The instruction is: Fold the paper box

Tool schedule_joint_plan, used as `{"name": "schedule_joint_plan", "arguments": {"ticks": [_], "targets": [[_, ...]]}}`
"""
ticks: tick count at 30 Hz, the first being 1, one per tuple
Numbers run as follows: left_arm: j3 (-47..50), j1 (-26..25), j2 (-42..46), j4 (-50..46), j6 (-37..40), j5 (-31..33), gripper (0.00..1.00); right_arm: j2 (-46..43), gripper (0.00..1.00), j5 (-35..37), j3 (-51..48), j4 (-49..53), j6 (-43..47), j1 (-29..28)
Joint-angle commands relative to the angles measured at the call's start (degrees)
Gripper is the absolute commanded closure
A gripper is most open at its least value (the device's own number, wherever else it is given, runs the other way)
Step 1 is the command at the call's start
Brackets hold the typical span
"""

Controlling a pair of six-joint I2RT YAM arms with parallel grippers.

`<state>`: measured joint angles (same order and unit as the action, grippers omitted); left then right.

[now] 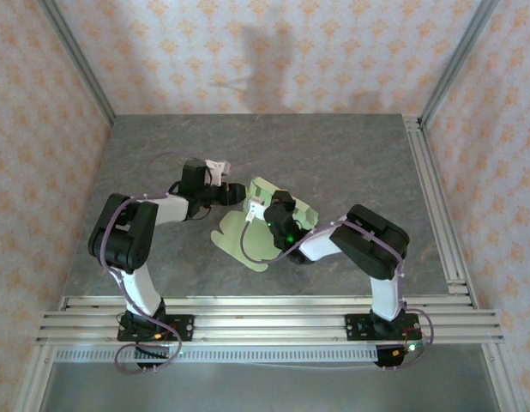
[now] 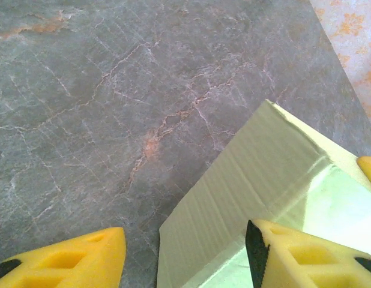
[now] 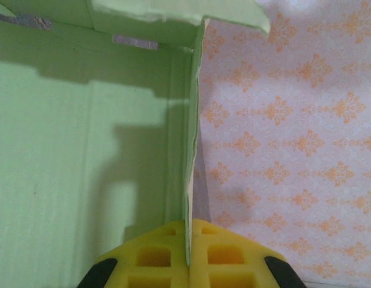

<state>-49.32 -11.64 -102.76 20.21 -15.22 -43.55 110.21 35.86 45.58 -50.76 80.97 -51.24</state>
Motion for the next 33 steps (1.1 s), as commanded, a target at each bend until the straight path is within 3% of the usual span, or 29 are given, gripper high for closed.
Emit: {"name": "schedule_joint_plan", "arguments": {"ticks": [1, 15, 25, 30, 33], "targets": [[0.4, -0.4, 1.6, 0.4, 3.0, -1.7, 0.42, -0.2, 1.0, -0.6, 1.5, 5.1, -1.8, -0.3], [0.5, -0.3, 2.0, -1.3, 5.8, -4.5, 0.41, -0.4, 1.0, -1.8, 2.9, 8.8, -2.9, -0.3], [0.1, 0.2, 2.5, -1.6, 4.7, -1.2, 0.36, -1.9, 1.0, -2.4, 3.9, 12.6, -5.5, -0.2], [-0.6, 1.4, 1.9, -1.0, 4.0, -1.6, 0.36, -7.1, 1.0, -8.8, 7.9, 30.6, -13.5, 0.4], [-1.1, 1.4, 2.0, -1.8, 4.5, -1.9, 0.37, -5.2, 1.0, -5.3, 6.8, 22.9, -7.0, 0.3]]}}
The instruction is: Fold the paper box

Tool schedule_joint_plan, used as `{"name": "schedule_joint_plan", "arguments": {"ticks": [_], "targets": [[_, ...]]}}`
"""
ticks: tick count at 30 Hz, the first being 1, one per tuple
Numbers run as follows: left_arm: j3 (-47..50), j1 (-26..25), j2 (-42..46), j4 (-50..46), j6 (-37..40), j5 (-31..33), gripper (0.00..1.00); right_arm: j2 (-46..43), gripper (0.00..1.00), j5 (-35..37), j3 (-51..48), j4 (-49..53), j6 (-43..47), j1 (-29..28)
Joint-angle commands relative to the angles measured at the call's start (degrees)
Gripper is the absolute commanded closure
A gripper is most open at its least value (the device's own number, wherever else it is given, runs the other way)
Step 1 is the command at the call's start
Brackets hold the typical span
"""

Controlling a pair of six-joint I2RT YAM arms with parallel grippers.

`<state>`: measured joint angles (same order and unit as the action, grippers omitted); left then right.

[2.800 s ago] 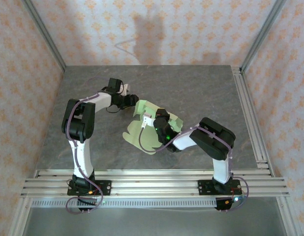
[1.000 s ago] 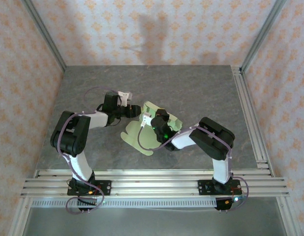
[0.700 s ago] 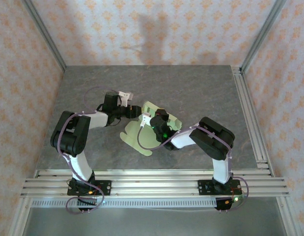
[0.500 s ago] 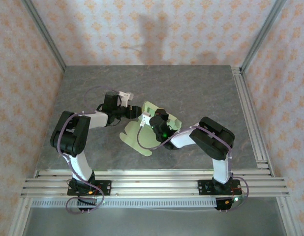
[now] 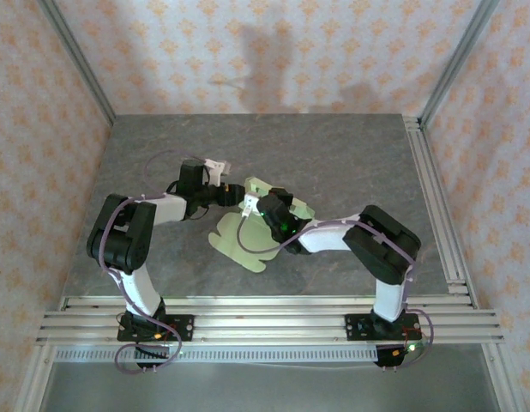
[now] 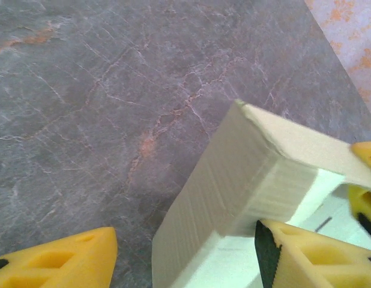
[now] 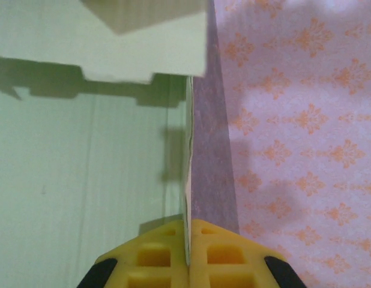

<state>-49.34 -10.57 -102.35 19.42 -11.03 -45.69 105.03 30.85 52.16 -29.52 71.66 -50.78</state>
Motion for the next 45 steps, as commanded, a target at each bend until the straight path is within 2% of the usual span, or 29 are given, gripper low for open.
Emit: {"name": "schedule_joint_plan", "arguments": {"ticks": [1, 3, 5, 7, 14, 18, 21, 25, 29, 33, 36, 40, 45], "targets": [[-1.1, 0.4, 1.6, -0.8, 0.4, 0.0, 0.37, 0.9, 1.0, 0.5, -0.3, -1.4, 4.5, -0.2], [-1.1, 0.4, 1.6, -0.7, 0.5, -0.4, 0.37, 1.0, 1.0, -0.9, 0.0, 1.0, 5.1, 0.0], [-1.1, 0.3, 1.7, -1.0, 0.9, -0.3, 0.38, -1.6, 1.0, -5.5, 3.2, 13.9, -0.5, 0.5], [-0.9, 0.5, 2.0, -1.2, 1.1, -0.1, 0.37, -2.9, 1.0, -7.8, 6.1, 21.7, -4.2, 1.0], [0.6, 0.6, 3.4, 1.6, 1.1, -0.8, 0.36, -3.8, 1.0, -8.8, 8.6, 28.5, -3.5, 2.1], [0.9, 0.6, 3.9, 1.3, 1.6, -1.3, 0.36, -3.1, 1.0, -6.2, 5.2, 18.6, 3.0, 2.1], [1.7, 0.6, 4.7, 2.0, 1.2, -1.2, 0.36, -2.7, 1.0, -5.8, 5.8, 18.1, 3.3, 2.1], [3.0, 0.7, 6.4, 3.5, 1.0, -1.2, 0.29, -2.8, 1.0, -5.2, 6.3, 16.2, 4.3, 2.1], [4.1, 0.9, 7.5, 4.0, 1.2, -1.0, 0.27, -2.2, 1.0, -4.1, 3.3, 4.3, 11.2, 2.1], [5.5, 1.4, 8.1, 6.2, -0.1, -1.1, 0.27, 1.1, 1.0, -3.1, 0.5, -12.0, 19.5, 2.1], [7.1, 1.8, 8.9, 8.6, -1.3, -0.8, 0.26, 3.3, 1.0, -2.5, 0.4, -18.5, 21.6, 1.8], [7.8, 2.2, 10.6, 6.8, -0.1, 0.3, 0.26, 7.2, 1.0, -1.5, -0.4, -29.6, 25.3, 1.5], [9.9, 3.3, 13.0, 7.8, -0.2, 2.4, 0.26, 9.0, 1.0, -1.0, -2.1, -35.2, 26.6, 1.2]]}}
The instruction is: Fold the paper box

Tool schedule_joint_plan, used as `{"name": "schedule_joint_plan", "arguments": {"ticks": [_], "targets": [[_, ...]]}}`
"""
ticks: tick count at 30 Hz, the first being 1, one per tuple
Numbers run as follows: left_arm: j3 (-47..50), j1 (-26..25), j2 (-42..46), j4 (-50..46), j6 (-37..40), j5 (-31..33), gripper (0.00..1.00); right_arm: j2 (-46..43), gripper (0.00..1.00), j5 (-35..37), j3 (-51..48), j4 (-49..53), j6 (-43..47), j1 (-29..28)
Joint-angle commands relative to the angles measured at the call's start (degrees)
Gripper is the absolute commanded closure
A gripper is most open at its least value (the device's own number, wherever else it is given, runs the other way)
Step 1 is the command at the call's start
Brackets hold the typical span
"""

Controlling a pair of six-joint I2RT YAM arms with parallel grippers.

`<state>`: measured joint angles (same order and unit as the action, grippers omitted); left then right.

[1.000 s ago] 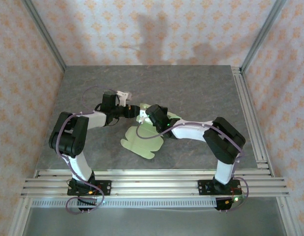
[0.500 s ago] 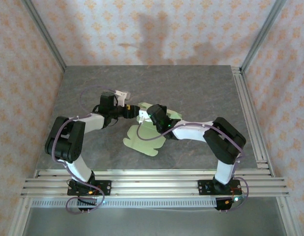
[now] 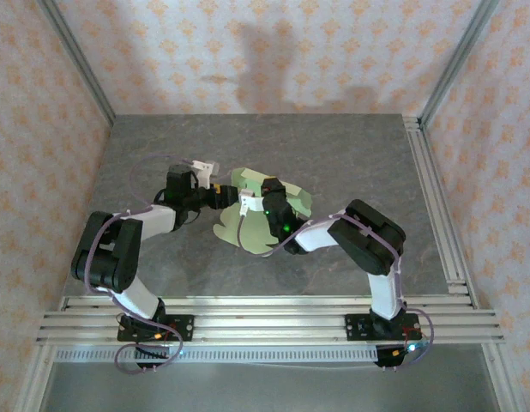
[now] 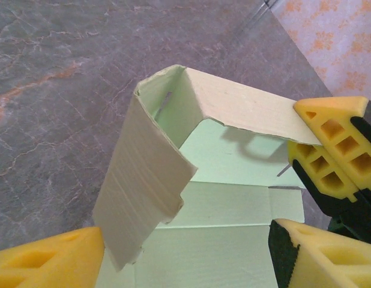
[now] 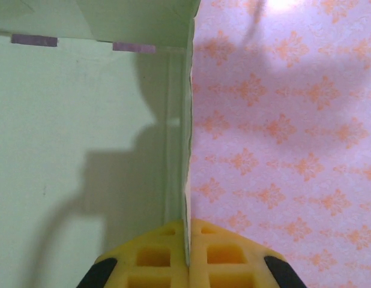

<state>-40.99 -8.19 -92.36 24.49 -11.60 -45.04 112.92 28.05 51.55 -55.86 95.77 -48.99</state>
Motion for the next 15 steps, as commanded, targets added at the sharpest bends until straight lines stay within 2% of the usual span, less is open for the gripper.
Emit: {"name": "schedule_joint_plan", "arguments": {"ticks": [1, 4, 8, 15], "targets": [[2.4, 1.4, 3.6, 4.3, -0.5, 1.8, 0.26, 1.7, 1.0, 1.8, -2.0, -11.3, 3.4, -0.6], [4.7, 2.8, 5.6, 7.9, -3.2, 3.3, 0.26, 3.4, 1.0, 2.2, -2.8, -16.4, 4.9, -0.7], [5.0, 3.8, 7.6, 6.2, -4.5, 8.7, 0.24, 7.2, 1.0, 3.3, -2.3, -24.6, 9.5, -1.3], [4.9, 4.8, 8.8, 3.0, -3.6, 9.1, 0.18, 6.2, 1.0, 4.4, -4.3, -24.7, 8.7, -3.7]]}}
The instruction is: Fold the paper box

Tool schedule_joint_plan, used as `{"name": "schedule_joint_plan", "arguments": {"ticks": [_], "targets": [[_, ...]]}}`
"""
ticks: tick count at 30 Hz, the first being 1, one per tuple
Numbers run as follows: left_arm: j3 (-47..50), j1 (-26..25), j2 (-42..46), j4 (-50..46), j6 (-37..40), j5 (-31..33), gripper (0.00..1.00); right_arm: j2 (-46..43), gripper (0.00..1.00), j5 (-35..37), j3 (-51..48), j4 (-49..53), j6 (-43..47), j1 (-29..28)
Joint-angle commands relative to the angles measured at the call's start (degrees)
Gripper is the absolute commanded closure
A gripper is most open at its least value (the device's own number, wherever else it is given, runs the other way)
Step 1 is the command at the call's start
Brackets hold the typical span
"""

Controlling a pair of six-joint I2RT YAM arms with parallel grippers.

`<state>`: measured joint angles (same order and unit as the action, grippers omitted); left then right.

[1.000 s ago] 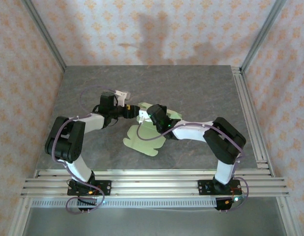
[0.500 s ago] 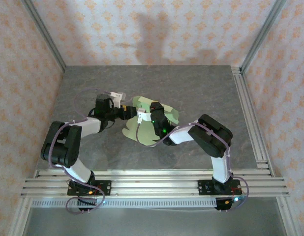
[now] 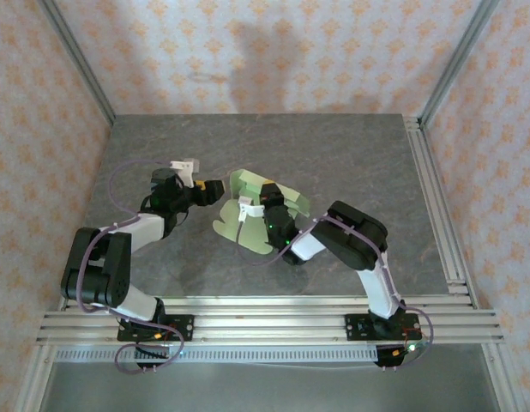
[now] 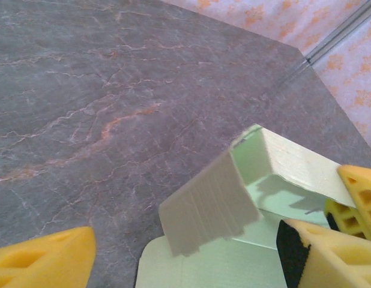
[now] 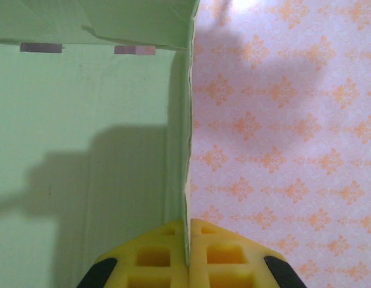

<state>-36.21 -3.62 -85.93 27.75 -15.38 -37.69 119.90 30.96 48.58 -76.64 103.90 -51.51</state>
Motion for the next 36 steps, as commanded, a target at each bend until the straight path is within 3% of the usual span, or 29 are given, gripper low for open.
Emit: {"name": "schedule_joint_plan", "arguments": {"ticks": [1, 12, 19, 28, 36], "targets": [[0.3, 0.2, 2.8, -1.1, 0.8, 1.9, 0.18, -1.4, 1.0, 1.4, -2.0, -3.9, 0.4, -1.6], [2.7, -1.5, 8.4, -5.4, 5.6, 4.3, 0.12, -6.8, 1.0, 3.7, -8.2, -4.0, -0.4, -3.2], [2.9, -5.8, 7.2, -6.0, 9.7, 5.9, 0.14, -9.7, 1.0, 6.2, -11.9, -4.0, -0.2, -4.3], [0.1, -6.0, 3.9, -8.6, 10.1, 4.7, 0.16, -9.0, 1.0, 8.9, -13.4, -3.8, -1.3, -4.9], [-4.9, -6.7, -4.6, -9.7, 12.2, 2.7, 0.28, -10.9, 1.0, 9.8, -14.4, -3.8, -1.2, -4.9]]}}
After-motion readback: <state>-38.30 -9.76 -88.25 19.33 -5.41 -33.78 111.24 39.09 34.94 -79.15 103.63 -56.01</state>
